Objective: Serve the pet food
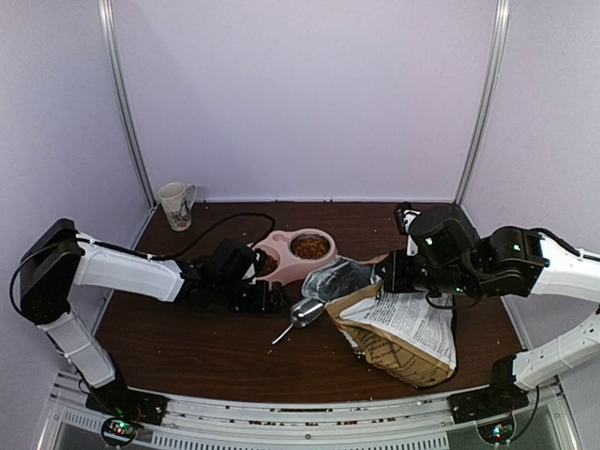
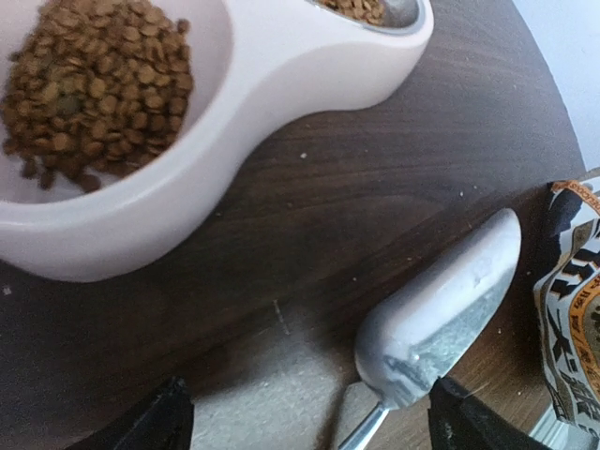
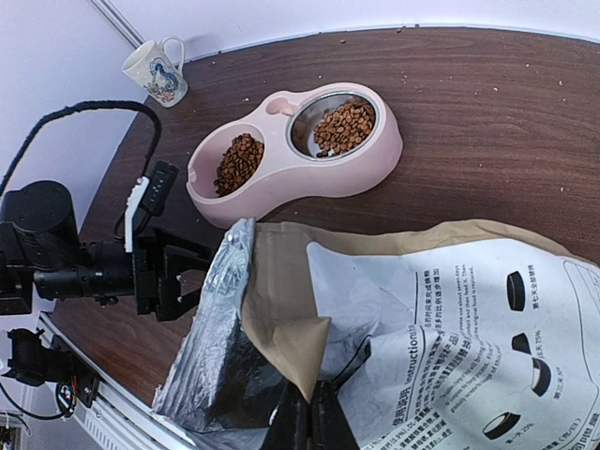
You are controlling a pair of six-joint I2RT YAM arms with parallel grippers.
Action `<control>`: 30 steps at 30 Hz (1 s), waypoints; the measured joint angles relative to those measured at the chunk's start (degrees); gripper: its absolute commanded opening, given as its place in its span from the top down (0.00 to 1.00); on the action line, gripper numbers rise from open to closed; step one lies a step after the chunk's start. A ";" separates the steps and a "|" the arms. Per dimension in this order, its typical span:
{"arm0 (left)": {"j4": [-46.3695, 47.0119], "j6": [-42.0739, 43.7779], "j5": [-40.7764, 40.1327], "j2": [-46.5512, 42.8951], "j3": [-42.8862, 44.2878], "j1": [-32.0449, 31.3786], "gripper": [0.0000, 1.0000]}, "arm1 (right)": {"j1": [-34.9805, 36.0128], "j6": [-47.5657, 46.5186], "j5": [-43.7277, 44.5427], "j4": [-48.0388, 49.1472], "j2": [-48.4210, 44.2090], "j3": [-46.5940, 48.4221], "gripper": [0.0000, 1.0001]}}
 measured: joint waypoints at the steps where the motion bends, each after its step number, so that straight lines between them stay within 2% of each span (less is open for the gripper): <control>1: -2.36 0.44 -1.64 -1.88 0.00 0.00 0.10 | 0.00 -0.02 0.00 0.04 0.00 0.00 1.00; 7: -10.51 1.66 -5.66 -13.79 0.17 0.00 0.16 | -0.04 -0.44 -0.98 0.20 -0.02 0.02 1.00; 12: -10.49 0.74 -0.37 -20.72 2.58 -1.05 0.15 | -0.07 -0.48 -1.95 0.46 -0.33 0.02 1.00; 19: -5.79 -2.08 8.02 -15.96 6.71 -3.98 0.15 | -0.33 -0.35 -2.99 1.20 -2.29 -0.59 1.00; 23: -4.46 -2.82 12.37 -10.19 7.61 -4.09 0.20 | -0.37 -0.20 -3.74 1.99 -3.69 -1.70 1.00; 26: -4.15 -3.08 15.19 -5.84 9.57 -4.13 0.32 | -0.37 -0.15 -4.39 3.10 -4.79 -2.86 1.00; 28: -2.95 -3.58 17.07 -3.85 10.56 -4.33 0.51 | -0.37 -0.17 -4.92 4.04 -5.49 -3.74 1.00; 30: -0.57 -4.50 19.06 -2.27 11.30 -4.79 0.76 | -0.37 -0.20 -5.18 4.66 -5.81 -4.17 1.00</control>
